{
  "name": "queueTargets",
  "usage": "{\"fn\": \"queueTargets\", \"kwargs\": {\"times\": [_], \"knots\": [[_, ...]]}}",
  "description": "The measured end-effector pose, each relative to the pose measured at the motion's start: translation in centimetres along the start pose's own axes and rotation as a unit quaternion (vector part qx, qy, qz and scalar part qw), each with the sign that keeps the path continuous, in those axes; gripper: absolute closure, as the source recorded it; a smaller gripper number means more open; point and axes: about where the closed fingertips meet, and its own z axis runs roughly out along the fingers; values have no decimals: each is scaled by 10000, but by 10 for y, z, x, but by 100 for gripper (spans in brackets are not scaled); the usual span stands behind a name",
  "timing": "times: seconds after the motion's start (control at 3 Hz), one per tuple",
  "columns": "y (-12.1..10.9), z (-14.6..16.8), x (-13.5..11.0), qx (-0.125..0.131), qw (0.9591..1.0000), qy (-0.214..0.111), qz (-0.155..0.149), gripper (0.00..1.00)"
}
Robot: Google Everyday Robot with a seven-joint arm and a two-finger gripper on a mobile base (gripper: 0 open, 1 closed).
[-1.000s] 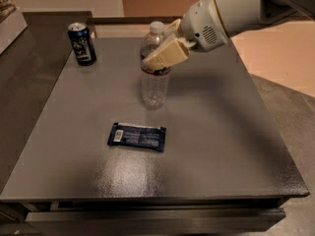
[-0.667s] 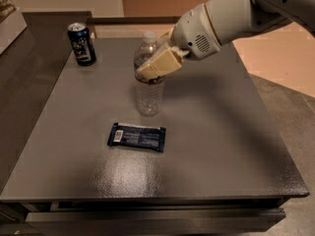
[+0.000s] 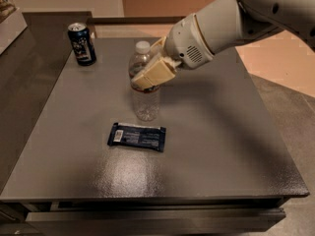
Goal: Move water bottle near rxbar blueberry
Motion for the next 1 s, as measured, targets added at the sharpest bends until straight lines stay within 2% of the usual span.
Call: {"fn": "queueTargets", "kwargs": {"times": [0.67, 1.0], "knots": [[4, 4, -1, 76, 9999, 78, -84, 13], [5, 5, -2, 68, 9999, 83, -101, 0]]}}
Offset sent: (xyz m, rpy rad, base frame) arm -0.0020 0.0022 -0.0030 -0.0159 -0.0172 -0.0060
